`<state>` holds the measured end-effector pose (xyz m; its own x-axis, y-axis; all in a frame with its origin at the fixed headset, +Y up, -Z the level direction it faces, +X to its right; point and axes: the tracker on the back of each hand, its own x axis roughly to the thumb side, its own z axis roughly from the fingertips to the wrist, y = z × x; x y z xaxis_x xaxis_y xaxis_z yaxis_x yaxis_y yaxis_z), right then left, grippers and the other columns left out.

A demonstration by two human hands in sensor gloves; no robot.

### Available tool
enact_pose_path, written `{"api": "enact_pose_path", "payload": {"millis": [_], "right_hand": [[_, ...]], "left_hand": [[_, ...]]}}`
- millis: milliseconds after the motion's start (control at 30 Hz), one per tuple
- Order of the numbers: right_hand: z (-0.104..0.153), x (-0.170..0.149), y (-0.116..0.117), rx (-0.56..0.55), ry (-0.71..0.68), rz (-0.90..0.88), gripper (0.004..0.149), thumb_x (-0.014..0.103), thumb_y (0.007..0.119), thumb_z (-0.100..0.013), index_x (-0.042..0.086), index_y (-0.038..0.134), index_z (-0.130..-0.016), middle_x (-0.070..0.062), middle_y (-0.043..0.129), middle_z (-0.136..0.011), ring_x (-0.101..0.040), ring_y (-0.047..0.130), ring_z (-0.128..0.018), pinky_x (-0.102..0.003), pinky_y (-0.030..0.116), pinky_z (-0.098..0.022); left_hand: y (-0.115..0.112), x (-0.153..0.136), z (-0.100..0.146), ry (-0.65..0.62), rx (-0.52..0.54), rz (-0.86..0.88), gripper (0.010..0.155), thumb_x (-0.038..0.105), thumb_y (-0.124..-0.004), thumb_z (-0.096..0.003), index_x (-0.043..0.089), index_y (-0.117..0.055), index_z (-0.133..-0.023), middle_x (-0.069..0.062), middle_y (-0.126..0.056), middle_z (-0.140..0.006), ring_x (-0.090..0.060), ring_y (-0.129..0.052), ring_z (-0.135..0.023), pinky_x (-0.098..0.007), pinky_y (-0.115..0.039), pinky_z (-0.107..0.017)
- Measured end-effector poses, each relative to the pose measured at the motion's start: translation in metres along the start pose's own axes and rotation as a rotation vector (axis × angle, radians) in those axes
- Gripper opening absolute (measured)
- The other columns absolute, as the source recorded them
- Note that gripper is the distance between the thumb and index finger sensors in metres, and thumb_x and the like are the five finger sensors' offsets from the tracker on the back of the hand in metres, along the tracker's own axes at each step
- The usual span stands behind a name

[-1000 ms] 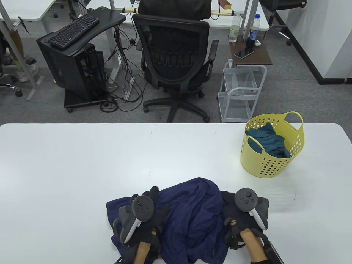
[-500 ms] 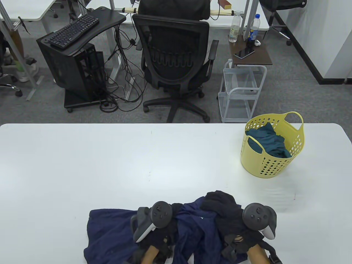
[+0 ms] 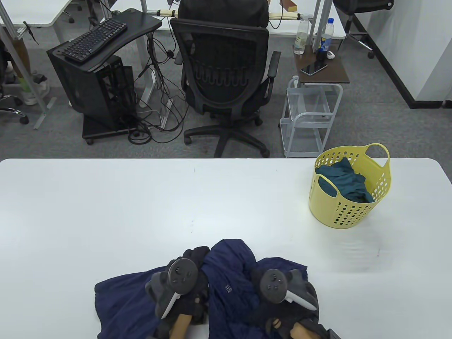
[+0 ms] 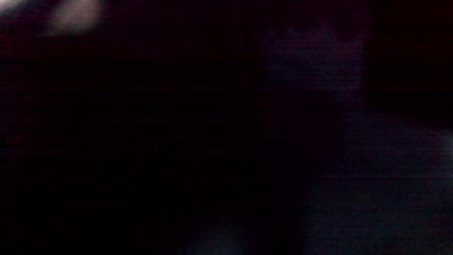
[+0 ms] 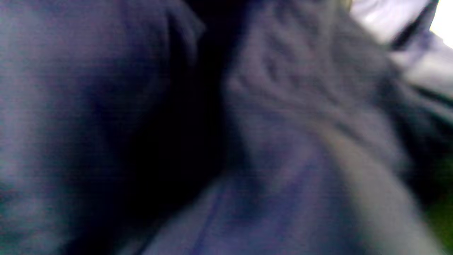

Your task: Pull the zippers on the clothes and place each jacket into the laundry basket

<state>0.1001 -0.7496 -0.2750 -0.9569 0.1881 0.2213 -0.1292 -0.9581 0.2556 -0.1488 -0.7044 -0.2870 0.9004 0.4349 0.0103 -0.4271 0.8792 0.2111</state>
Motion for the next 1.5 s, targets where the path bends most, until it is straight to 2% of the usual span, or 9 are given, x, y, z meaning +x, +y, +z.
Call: {"api": "enact_pose_path", "payload": {"millis": [100, 200, 333, 500, 600, 700, 1067, 1267, 1500], "right_hand": [[-0.012, 0.003, -0.017, -0.002, 0.017, 0.017, 0.049, 0.028, 0.092, -0.047, 0.031, 0.077, -0.093, 0.005, 0.095, -0.088, -0.022, 0.099, -0.063, -0.045, 0.079, -0.051], [-0.027, -0.005, -0.058, 0.033, 0.063, -0.024, 0.041, 0.021, 0.090, -0.048, 0.033, 0.083, -0.086, 0.005, 0.095, -0.084, -0.026, 0.095, -0.061, -0.048, 0.075, -0.053], [-0.049, -0.007, -0.143, -0.265, 0.162, 0.018, 0.035, 0.016, 0.084, -0.051, 0.040, 0.090, -0.076, 0.010, 0.091, -0.088, -0.030, 0.085, -0.076, -0.055, 0.065, -0.064], [-0.064, 0.006, -0.183, -0.624, 0.154, -0.011, 0.036, 0.024, 0.080, -0.054, 0.046, 0.085, -0.083, 0.010, 0.073, -0.107, -0.035, 0.056, -0.106, -0.066, 0.044, -0.075], [-0.085, 0.001, -0.163, -0.645, 0.219, 0.023, 0.060, 0.041, 0.084, -0.049, 0.039, 0.061, -0.104, 0.003, 0.049, -0.119, -0.043, 0.033, -0.109, -0.069, 0.034, -0.074], [-0.105, -0.012, -0.118, -0.298, 0.367, 0.149, 0.077, 0.050, 0.085, -0.047, 0.036, 0.043, -0.110, 0.002, 0.036, -0.123, -0.043, 0.023, -0.110, -0.070, 0.032, -0.074], [-0.024, 0.024, -0.101, -0.406, -0.009, -0.059, 0.054, 0.045, 0.085, -0.048, 0.031, 0.075, -0.099, 0.000, 0.070, -0.112, -0.042, 0.062, -0.101, -0.064, 0.054, -0.070], [0.011, 0.090, -0.035, -0.196, -0.315, -0.041, 0.050, 0.056, 0.085, -0.045, 0.038, 0.084, -0.092, 0.005, 0.084, -0.103, -0.033, 0.084, -0.086, -0.058, 0.064, -0.066], [-0.011, 0.079, 0.024, 0.042, -0.170, 0.163, 0.059, 0.062, 0.080, -0.044, 0.040, 0.074, -0.098, 0.008, 0.068, -0.114, -0.031, 0.069, -0.101, -0.063, 0.052, -0.071]], "left_hand": [[0.010, -0.010, -0.002, 0.017, 0.022, 0.005, 0.048, 0.054, -0.083, -0.0364, 0.046, -0.076, -0.083, 0.021, -0.094, -0.071, -0.008, -0.103, -0.057, -0.050, -0.078, -0.060], [0.023, -0.020, -0.004, 0.027, 0.023, 0.047, 0.048, 0.053, -0.085, -0.0363, 0.046, -0.076, -0.084, 0.019, -0.093, -0.073, -0.008, -0.103, -0.054, -0.048, -0.079, -0.057], [0.035, -0.019, -0.002, 0.011, -0.011, 0.088, 0.051, 0.051, -0.086, -0.0364, 0.042, -0.077, -0.086, 0.015, -0.093, -0.075, -0.010, -0.102, -0.048, -0.046, -0.080, -0.053], [0.030, 0.001, 0.004, -0.002, -0.228, 0.016, 0.067, 0.058, -0.085, -0.0355, 0.038, -0.066, -0.097, 0.010, -0.087, -0.088, -0.014, -0.100, -0.056, -0.048, -0.079, -0.054], [0.012, 0.004, 0.006, 0.032, -0.546, -0.031, 0.091, 0.067, -0.083, -0.0331, 0.035, -0.042, -0.108, 0.002, -0.060, -0.112, -0.030, -0.084, -0.085, -0.054, -0.072, -0.060], [-0.005, -0.006, 0.003, 0.042, -0.755, 0.005, 0.097, 0.071, -0.079, -0.0328, 0.035, -0.031, -0.109, -0.004, -0.043, -0.119, -0.038, -0.070, -0.099, -0.060, -0.071, -0.060], [0.034, -0.061, -0.005, 0.260, -0.509, -0.029, 0.053, 0.048, -0.076, -0.0431, 0.045, -0.075, -0.096, 0.005, -0.077, -0.109, -0.040, -0.070, -0.101, -0.067, -0.056, -0.067], [-0.009, -0.064, -0.011, 0.057, -0.772, -0.044, 0.051, 0.041, -0.088, -0.0382, 0.057, -0.080, -0.086, 0.012, -0.044, -0.121, -0.036, -0.015, -0.109, -0.067, -0.027, -0.073], [-0.064, -0.051, -0.010, 0.046, -0.967, -0.181, 0.069, 0.061, -0.087, -0.0279, 0.064, -0.060, -0.092, 0.014, -0.008, -0.118, -0.032, 0.010, -0.101, -0.065, -0.013, -0.072]]}}
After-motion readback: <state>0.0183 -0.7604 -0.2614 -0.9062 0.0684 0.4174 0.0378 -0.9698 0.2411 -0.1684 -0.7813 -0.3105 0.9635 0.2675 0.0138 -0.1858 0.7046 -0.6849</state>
